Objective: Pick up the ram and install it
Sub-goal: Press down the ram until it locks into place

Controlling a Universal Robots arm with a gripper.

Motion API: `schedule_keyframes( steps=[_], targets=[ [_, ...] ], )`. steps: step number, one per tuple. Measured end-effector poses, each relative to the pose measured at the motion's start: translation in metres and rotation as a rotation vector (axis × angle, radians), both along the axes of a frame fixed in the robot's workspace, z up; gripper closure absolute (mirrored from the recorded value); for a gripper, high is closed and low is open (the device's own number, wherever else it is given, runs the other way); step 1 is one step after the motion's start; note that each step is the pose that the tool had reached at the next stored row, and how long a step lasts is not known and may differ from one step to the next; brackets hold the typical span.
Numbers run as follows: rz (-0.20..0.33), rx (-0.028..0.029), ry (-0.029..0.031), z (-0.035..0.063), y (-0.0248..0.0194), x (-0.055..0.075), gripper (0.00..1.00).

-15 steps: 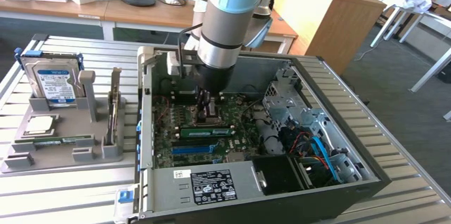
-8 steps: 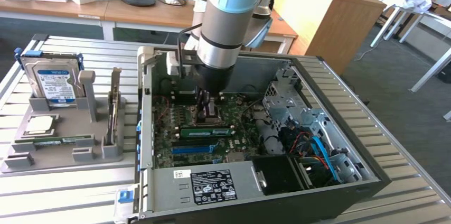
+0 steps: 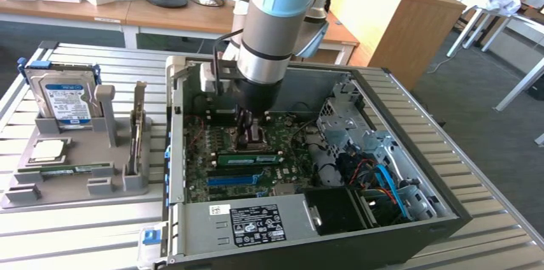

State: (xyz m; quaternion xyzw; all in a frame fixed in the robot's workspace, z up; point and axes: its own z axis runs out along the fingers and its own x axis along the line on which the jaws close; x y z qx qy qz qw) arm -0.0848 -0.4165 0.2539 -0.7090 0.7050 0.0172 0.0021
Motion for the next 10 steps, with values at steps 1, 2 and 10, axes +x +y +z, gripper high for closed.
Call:
schedule_keyframes(
  steps=[1,2,10],
  targets=[
    [0.000,0.0000,0.0000,0.0000,0.0000,0.0000,0.90],
    [0.000,-0.0001,0.0000,0.0000,0.0000,0.0000,0.90],
    [0.000,0.0000,-0.0001,-0.0030,-0.0005,0.0000,0.90]
  ],
)
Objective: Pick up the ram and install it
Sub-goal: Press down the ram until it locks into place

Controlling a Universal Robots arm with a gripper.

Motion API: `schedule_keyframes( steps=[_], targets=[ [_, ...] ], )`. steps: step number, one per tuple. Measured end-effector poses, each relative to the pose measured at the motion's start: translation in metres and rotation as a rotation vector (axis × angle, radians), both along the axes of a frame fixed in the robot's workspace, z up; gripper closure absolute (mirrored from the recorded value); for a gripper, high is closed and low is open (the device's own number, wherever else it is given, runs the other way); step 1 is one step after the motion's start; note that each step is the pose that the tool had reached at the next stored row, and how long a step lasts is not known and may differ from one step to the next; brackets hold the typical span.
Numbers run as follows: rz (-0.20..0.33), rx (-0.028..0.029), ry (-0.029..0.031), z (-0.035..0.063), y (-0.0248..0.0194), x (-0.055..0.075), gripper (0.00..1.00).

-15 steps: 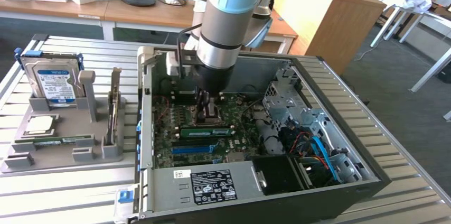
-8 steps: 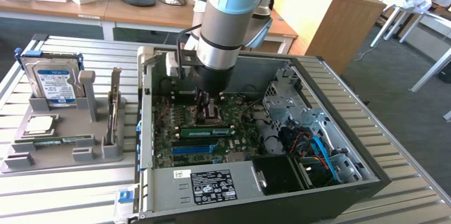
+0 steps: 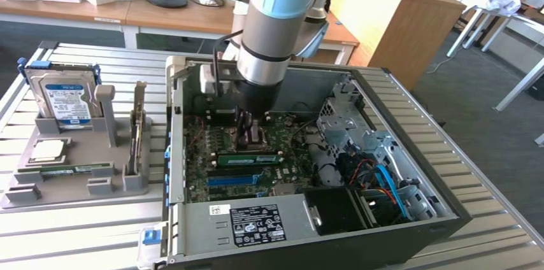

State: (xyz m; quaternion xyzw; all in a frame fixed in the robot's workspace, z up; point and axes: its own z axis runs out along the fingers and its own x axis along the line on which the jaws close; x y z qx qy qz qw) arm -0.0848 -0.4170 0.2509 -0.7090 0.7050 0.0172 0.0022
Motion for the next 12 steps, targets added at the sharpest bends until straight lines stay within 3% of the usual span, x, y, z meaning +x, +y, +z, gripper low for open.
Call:
schedule_keyframes(
  steps=[12],
  targets=[
    [0.000,-0.0001,-0.0014,-0.0105,-0.0001,0.0000,0.90]
  ],
)
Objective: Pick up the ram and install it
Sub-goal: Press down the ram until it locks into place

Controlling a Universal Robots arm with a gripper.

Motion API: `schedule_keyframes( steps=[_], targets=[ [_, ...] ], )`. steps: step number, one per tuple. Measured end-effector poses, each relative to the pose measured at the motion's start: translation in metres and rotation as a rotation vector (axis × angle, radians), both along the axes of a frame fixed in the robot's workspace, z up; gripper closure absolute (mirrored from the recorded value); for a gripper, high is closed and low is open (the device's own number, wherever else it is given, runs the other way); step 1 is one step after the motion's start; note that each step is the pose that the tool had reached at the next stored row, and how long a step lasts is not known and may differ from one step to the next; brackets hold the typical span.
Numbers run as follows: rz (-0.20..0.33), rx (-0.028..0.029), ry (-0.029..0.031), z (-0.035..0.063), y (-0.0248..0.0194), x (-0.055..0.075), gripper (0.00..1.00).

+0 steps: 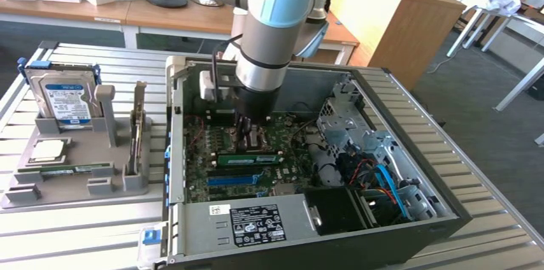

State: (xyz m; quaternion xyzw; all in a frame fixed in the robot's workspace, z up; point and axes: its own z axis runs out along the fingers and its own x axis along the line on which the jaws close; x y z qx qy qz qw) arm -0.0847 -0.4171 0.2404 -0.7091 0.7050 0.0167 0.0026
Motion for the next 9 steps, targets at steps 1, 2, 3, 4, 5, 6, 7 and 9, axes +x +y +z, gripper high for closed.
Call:
schedule_keyframes(
  steps=[1,2,3,4,5,6,7,9],
  targets=[
    [0.000,0.0001,-0.0001,-0.0008,0.0000,0.0000,0.90],
    [0.000,0.0001,-0.0002,-0.0015,0.0000,0.0000,0.90],
    [0.000,0.0000,-0.0003,-0.0023,0.0000,0.0000,0.90],
    [0.000,0.0000,-0.0004,-0.0030,0.0000,0.0000,0.90],
    [0.000,0.0000,-0.0005,-0.0036,0.0000,0.0000,0.90],
    [0.000,-0.0001,-0.0006,-0.0038,0.0000,0.0000,0.90],
    [0.000,-0.0001,-0.0005,-0.0038,0.0000,-0.0001,0.90],
    [0.000,0.0005,-0.0008,-0.0045,0.0001,0.0000,0.90]
  ],
)
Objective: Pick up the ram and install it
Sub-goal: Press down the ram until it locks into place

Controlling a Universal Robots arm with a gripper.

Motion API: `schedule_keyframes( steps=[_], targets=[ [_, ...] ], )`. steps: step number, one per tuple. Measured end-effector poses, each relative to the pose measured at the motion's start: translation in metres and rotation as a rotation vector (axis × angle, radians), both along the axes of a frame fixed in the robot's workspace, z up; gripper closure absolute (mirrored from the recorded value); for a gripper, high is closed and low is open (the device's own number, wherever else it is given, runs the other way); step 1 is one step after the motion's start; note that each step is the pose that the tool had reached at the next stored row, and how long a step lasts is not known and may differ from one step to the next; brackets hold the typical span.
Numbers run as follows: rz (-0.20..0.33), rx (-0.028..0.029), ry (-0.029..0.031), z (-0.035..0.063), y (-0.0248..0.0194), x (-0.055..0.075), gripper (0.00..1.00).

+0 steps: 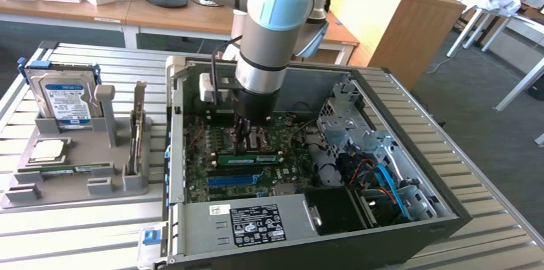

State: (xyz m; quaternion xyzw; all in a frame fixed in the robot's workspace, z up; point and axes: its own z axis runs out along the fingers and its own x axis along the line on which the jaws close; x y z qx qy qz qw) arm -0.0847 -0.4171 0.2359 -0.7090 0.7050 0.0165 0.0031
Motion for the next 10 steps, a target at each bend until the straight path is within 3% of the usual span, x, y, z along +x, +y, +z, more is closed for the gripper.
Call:
schedule_keyframes(
  steps=[10],
  targets=[
    [0.000,-0.0004,0.0002,-0.0040,-0.0001,0.0000,0.90]
  ],
)
